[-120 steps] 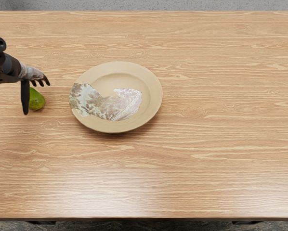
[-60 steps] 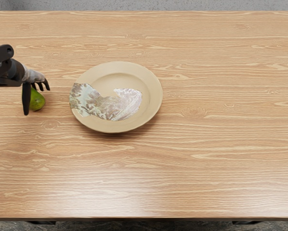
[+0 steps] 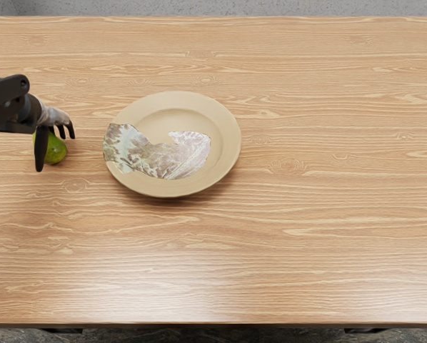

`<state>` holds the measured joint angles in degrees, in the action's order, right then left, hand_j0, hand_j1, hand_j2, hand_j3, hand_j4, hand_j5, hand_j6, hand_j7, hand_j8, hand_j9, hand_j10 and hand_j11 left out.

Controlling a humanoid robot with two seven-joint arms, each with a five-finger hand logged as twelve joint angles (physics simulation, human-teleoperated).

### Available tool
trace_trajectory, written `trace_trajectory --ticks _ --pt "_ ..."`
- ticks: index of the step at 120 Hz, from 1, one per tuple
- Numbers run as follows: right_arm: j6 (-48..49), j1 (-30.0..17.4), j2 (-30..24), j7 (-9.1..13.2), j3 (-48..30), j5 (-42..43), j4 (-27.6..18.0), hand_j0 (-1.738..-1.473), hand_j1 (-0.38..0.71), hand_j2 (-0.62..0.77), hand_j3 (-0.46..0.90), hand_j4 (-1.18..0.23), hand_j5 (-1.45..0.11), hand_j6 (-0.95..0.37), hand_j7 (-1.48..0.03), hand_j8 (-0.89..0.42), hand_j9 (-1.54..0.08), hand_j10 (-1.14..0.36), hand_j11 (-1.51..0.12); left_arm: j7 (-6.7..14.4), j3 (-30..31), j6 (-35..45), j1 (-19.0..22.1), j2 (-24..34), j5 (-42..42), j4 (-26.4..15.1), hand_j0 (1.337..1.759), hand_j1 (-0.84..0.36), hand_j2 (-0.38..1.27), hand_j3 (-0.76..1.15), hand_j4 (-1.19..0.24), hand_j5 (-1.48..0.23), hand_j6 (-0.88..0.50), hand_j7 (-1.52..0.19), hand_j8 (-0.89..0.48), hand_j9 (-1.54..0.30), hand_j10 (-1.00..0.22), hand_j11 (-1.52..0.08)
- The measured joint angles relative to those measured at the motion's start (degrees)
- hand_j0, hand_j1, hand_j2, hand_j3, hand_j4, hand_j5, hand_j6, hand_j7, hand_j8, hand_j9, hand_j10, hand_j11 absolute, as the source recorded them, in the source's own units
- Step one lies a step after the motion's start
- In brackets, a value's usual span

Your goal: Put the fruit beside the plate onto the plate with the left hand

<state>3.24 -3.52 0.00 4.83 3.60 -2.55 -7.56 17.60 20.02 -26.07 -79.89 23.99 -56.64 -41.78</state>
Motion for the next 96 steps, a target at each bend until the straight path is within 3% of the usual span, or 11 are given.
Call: trace_trajectory --ticks 37,96 --pt "0.0 0.0 0.0 0.0 0.0 0.0 0.0 -1.658 -0.32 0.00 0.00 -0.02 -0.03 -0.02 -0.03 -0.02 -0.03 -0.02 -0.03 0.0 0.4 0.0 0.1 -0.1 -0.2 -0.1 1.658 -0.02 0.06 0.00 -0.32 -0.40 -0.32 -0.40 -0.32 -0.40 -0.39 -0.41" --pt "0.0 0.0 0.0 0.0 0.0 0.0 0.0 -1.658 -0.32 0.00 0.00 -0.02 -0.03 -0.02 -0.03 -0.02 -0.03 -0.02 -0.03 0.0 0.3 0.1 0.4 -0.1 0.3 -0.1 1.658 -0.12 0.08 0.00 -0.41 -0.51 -0.41 -0.51 -0.37 -0.51 -0.42 -0.52"
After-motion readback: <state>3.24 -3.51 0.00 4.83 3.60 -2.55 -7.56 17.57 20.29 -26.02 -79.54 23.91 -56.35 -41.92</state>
